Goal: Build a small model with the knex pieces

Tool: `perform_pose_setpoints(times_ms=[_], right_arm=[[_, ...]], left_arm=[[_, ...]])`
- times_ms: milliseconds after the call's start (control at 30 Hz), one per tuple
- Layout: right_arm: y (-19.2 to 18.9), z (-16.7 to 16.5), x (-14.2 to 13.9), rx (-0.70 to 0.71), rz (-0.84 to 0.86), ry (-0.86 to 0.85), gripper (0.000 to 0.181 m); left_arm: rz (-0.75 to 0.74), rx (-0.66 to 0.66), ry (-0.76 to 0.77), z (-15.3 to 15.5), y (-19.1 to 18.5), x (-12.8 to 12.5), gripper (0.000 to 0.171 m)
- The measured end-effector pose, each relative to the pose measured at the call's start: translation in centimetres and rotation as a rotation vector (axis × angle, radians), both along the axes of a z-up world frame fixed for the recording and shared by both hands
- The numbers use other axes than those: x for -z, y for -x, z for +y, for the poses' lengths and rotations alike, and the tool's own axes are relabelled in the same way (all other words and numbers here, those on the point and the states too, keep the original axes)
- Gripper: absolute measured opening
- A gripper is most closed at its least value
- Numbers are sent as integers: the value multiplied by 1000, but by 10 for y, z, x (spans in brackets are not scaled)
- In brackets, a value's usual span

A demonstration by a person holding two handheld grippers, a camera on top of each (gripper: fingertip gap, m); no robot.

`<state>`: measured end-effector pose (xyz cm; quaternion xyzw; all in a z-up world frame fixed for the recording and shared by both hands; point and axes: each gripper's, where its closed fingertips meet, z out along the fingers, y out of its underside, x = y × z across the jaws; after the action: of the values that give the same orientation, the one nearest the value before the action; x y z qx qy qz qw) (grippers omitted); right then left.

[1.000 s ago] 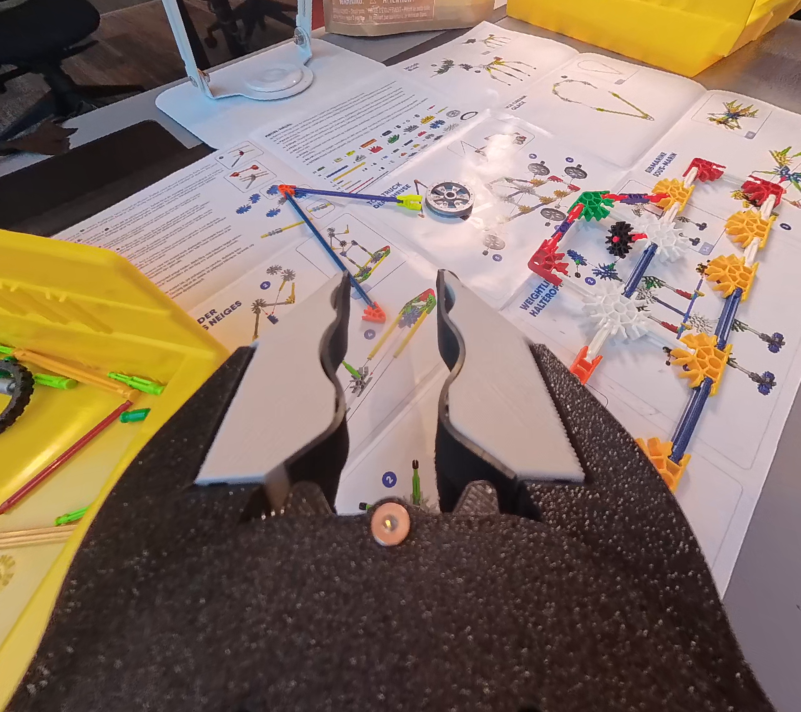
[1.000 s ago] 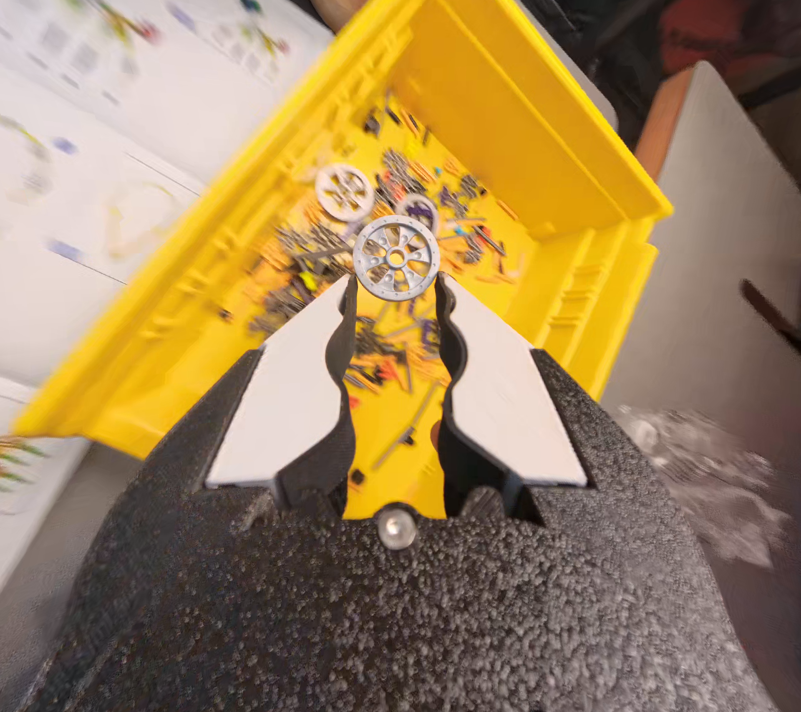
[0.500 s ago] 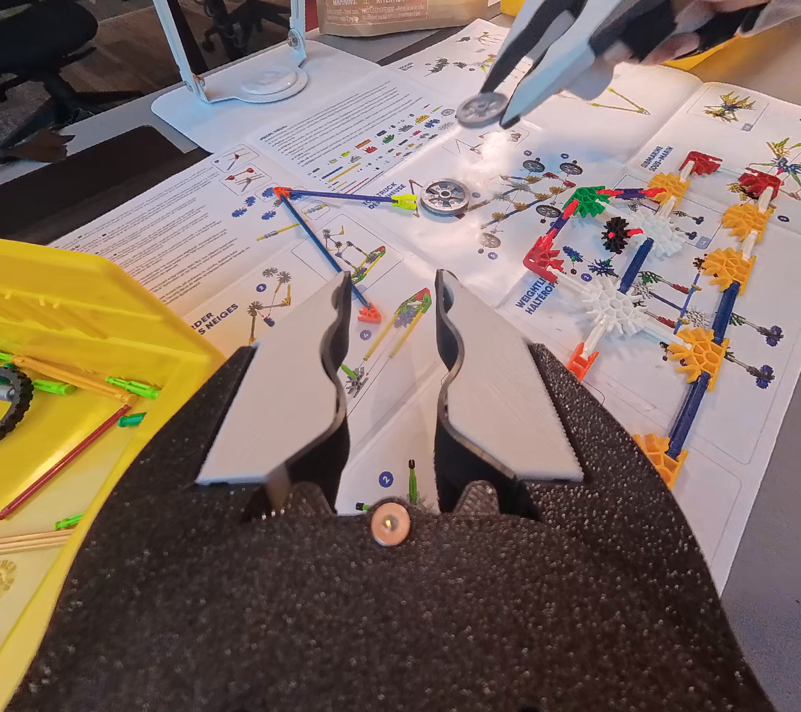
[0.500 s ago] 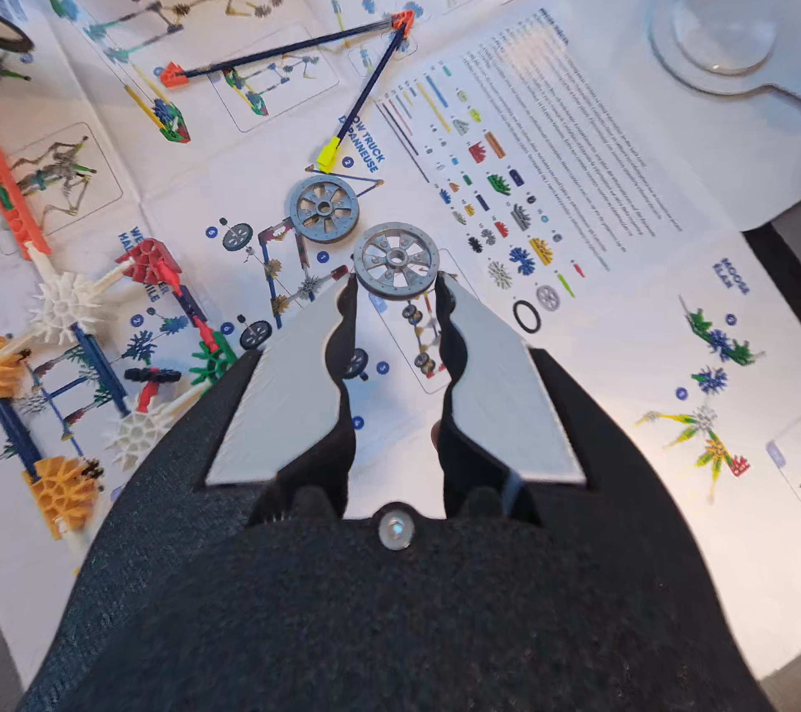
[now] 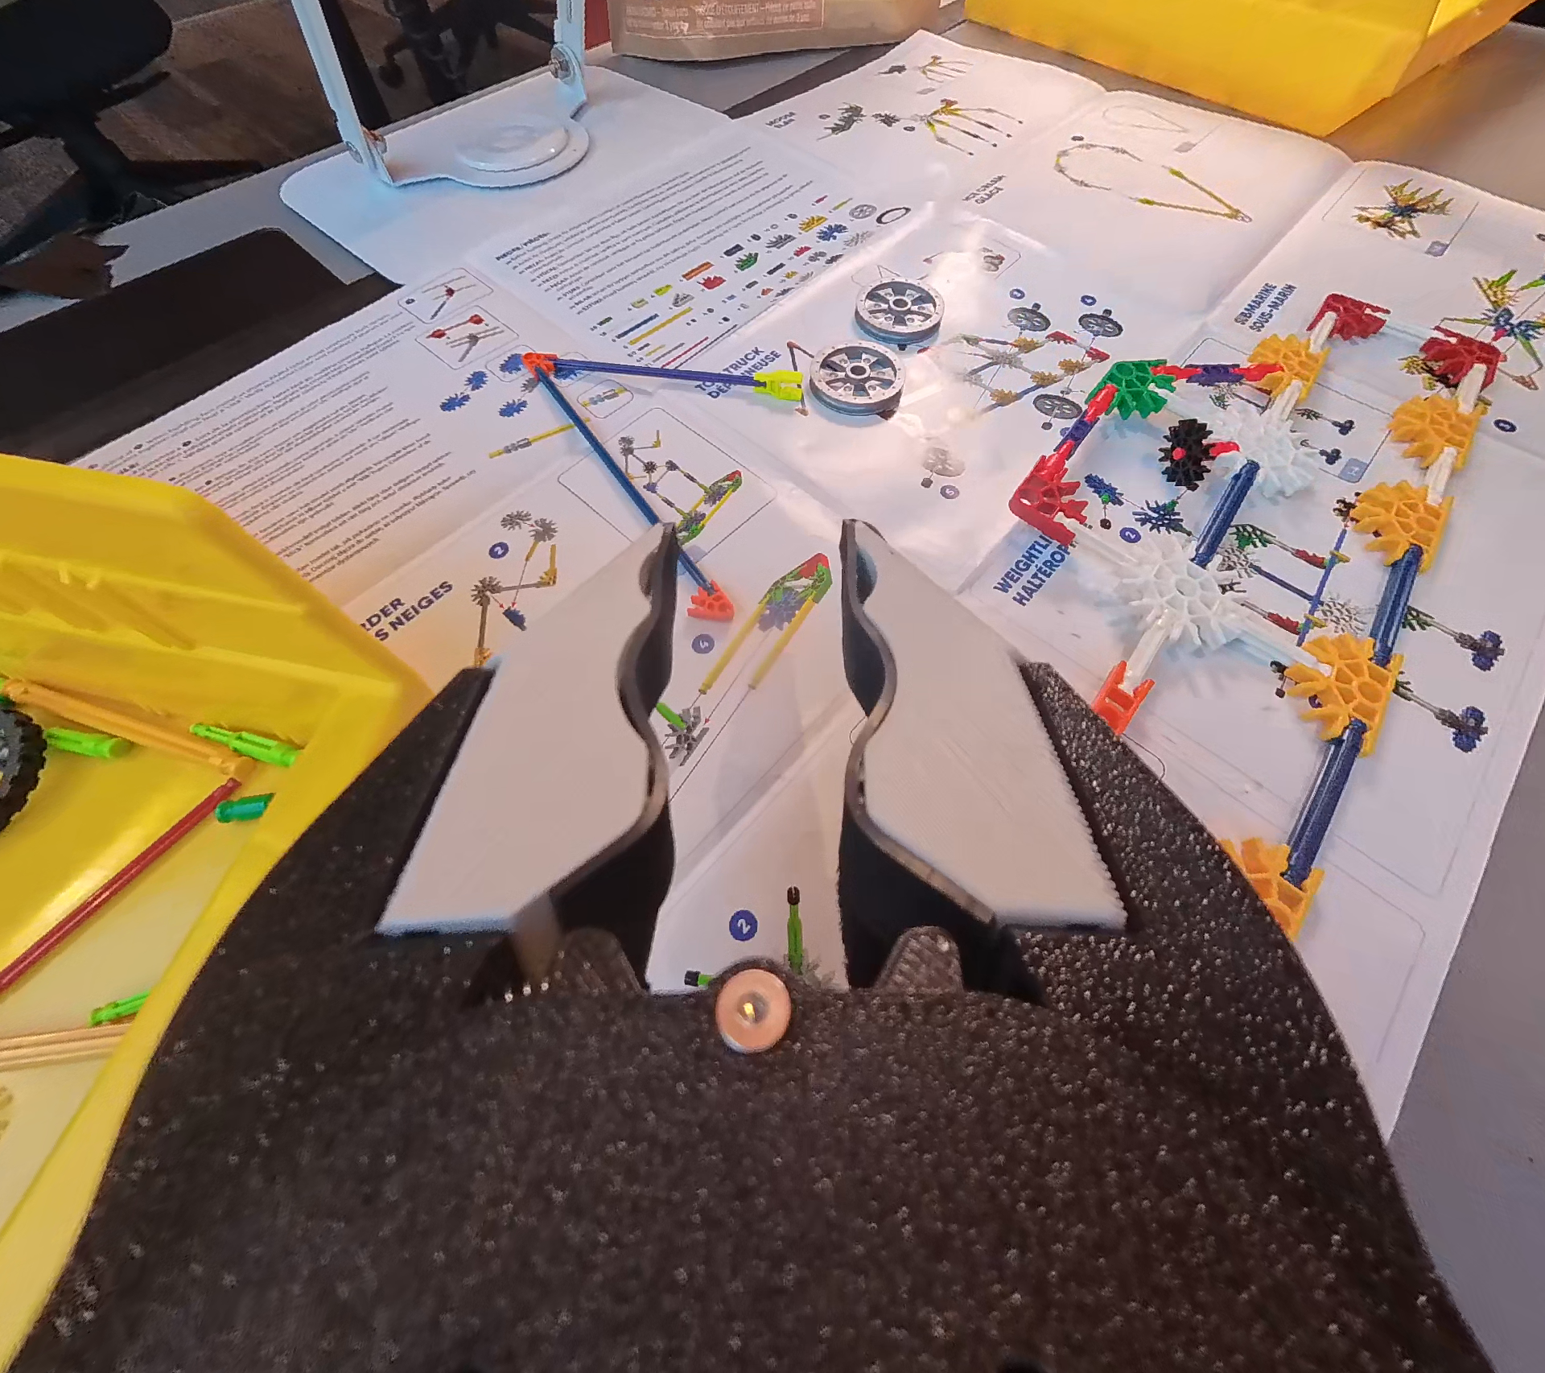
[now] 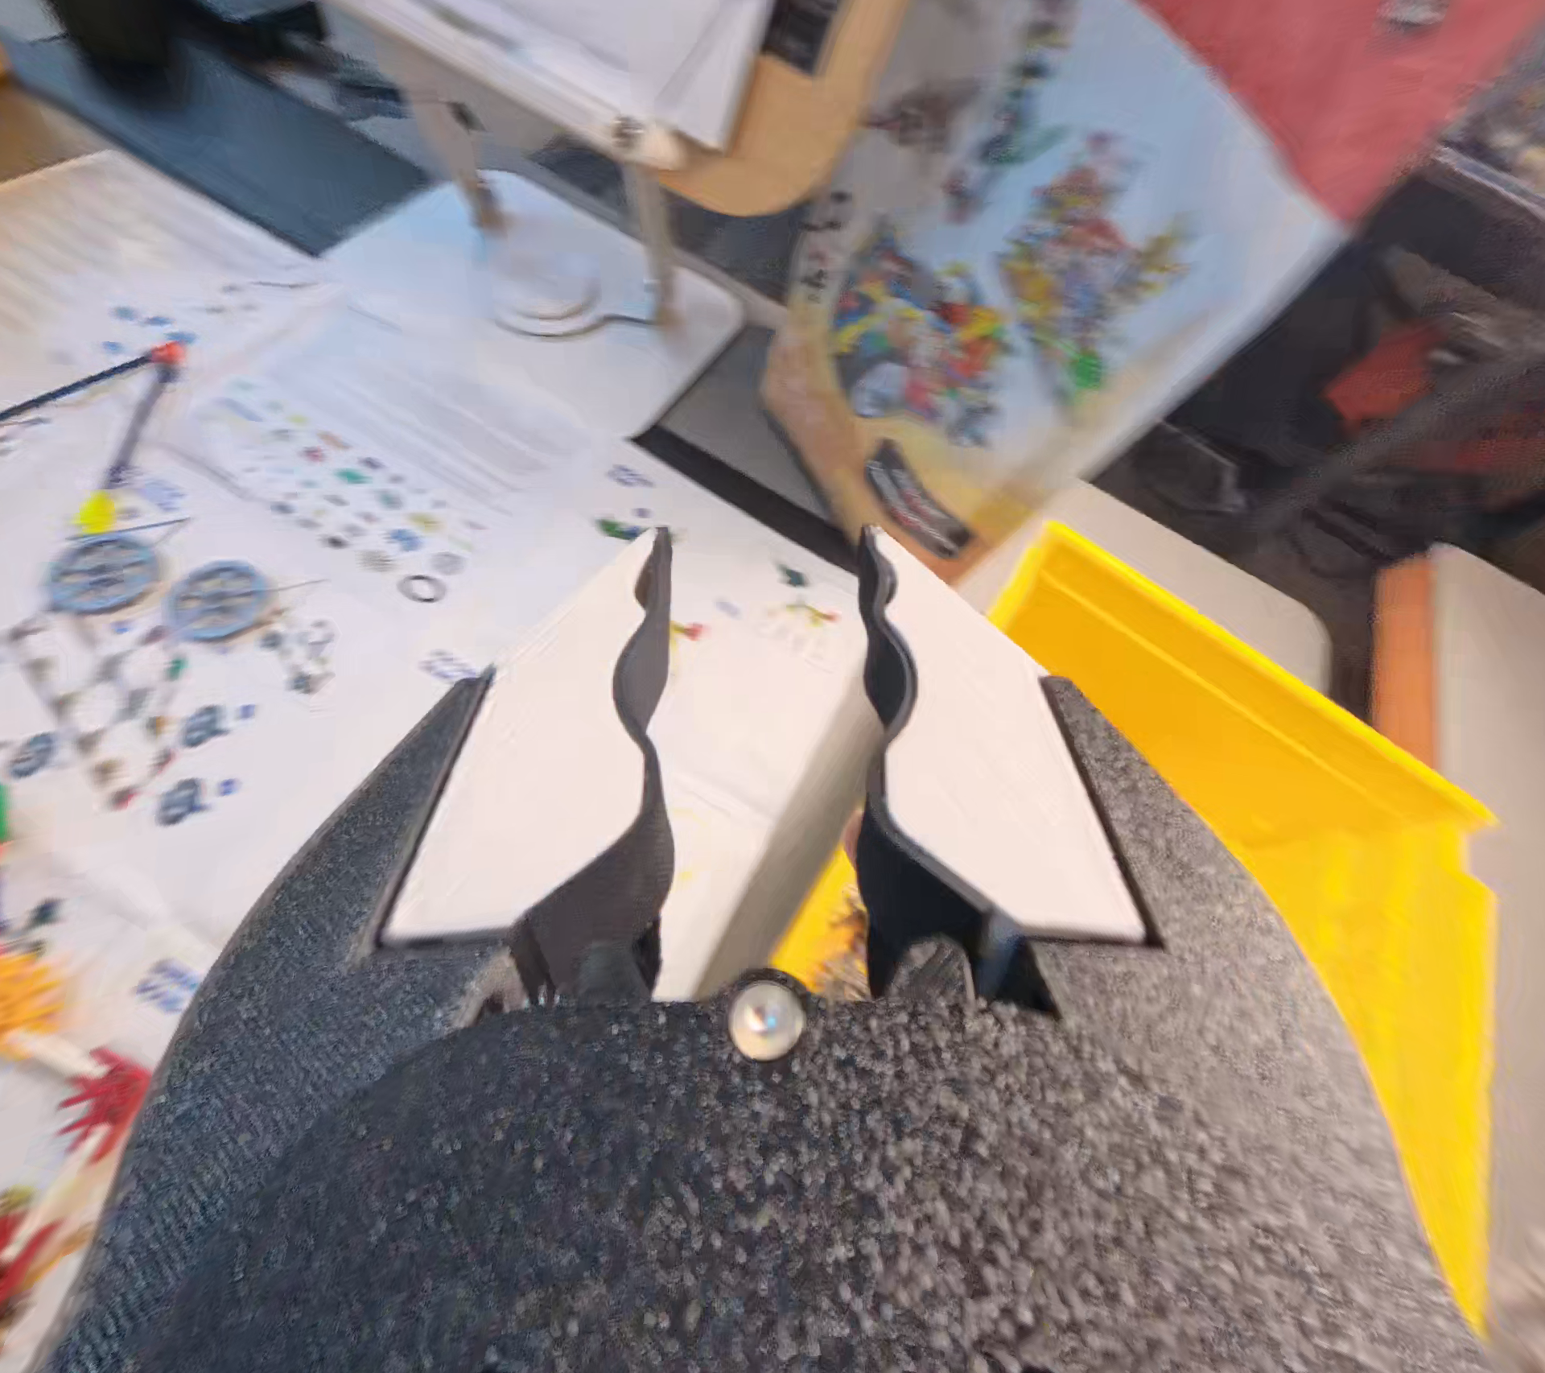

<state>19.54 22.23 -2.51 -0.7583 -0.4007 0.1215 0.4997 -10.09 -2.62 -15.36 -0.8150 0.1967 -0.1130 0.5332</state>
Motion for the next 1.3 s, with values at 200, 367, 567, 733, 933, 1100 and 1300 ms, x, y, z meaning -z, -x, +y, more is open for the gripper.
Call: perform_pose_setpoints(times_ms=[200,367,567,733,933,1100,1300], right_arm=[[-158,78,62,352,-147,254,45],[-164,91,136,292,-164,411,50],[-148,99,168,172,-144,459,50],[-145,101,176,112,-145,472,37],[-161,103,131,88,-264,148,37],[-173,84,115,-73,-830,-306,37],[-185,71,113,-45,-753,-171,38]], left_arm=[[10,-25,28,4,3,5,37],[37,-24,60,5,1,11,36],[72,-42,86,7,3,18,36],[108,-60,84,8,4,20,36],[136,-64,78,8,2,21,35],[135,-65,98,9,3,25,35],[105,-48,74,7,1,19,35]])
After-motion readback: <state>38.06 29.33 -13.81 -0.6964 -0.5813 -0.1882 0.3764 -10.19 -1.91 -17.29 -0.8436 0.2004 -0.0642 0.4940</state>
